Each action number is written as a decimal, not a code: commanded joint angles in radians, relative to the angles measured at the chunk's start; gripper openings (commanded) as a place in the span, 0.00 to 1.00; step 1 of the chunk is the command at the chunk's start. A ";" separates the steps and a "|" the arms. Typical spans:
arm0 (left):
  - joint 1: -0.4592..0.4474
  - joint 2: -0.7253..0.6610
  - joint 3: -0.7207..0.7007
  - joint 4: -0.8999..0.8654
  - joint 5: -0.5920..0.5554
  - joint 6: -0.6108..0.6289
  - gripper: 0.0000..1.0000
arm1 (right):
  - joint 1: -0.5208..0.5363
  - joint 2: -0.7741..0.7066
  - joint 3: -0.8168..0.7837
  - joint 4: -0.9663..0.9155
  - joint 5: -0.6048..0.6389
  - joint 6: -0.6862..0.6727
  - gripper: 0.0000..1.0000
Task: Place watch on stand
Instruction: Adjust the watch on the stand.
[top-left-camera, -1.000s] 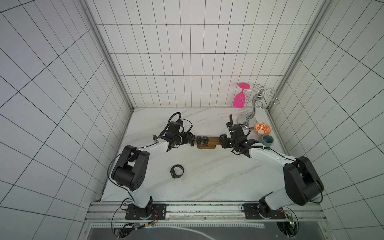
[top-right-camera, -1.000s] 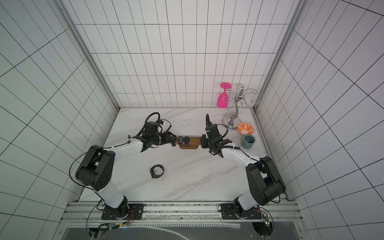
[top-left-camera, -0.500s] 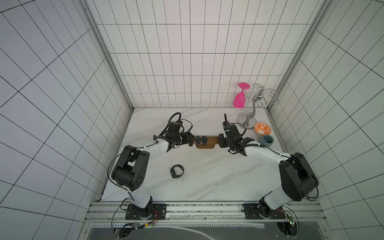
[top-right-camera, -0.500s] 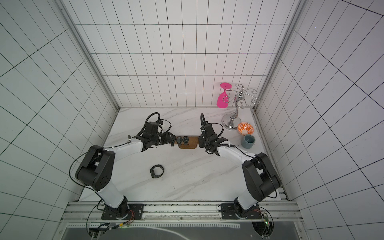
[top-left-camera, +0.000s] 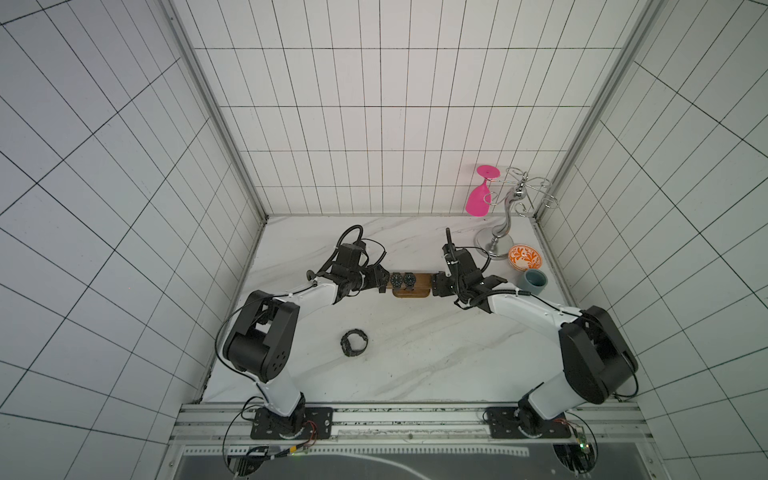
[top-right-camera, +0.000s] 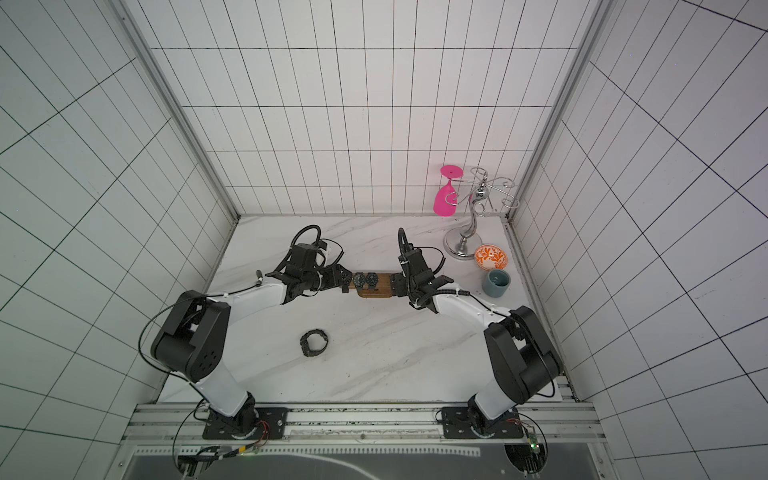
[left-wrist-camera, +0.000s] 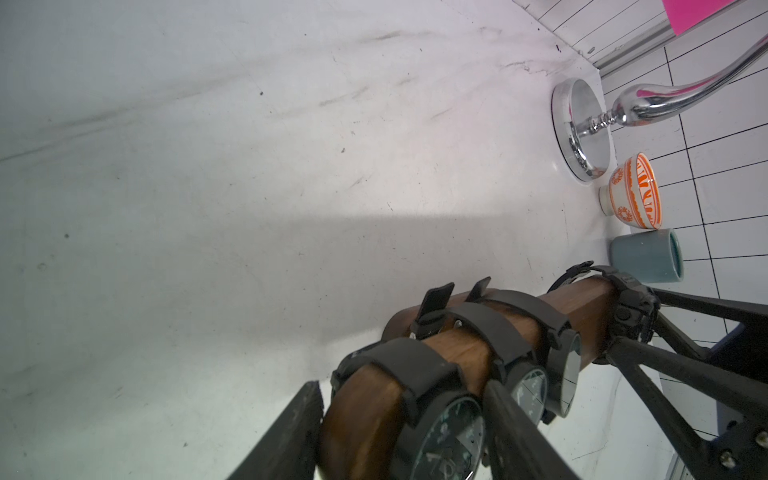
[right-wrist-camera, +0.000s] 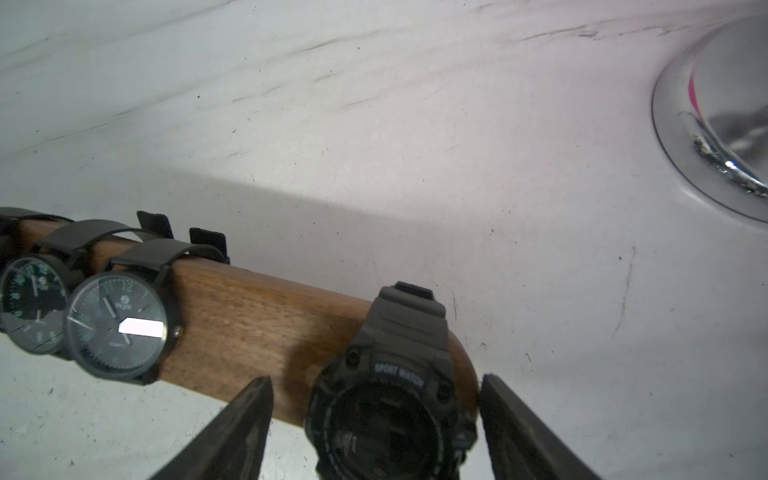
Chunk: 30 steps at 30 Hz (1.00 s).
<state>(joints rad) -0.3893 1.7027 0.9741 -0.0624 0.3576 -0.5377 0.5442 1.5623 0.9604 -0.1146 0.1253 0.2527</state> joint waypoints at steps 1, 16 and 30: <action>-0.011 -0.015 0.022 0.009 0.015 0.010 0.61 | 0.005 -0.027 0.091 -0.013 -0.005 -0.004 0.76; -0.011 -0.026 0.023 0.007 0.017 0.011 0.64 | 0.042 0.020 0.136 -0.002 -0.087 -0.003 0.61; -0.014 -0.051 0.020 -0.001 0.006 0.013 0.68 | 0.077 0.065 0.173 0.010 -0.095 0.007 0.63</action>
<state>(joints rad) -0.3977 1.6913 0.9741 -0.0727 0.3614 -0.5369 0.6117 1.6188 1.0409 -0.1051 0.0334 0.2577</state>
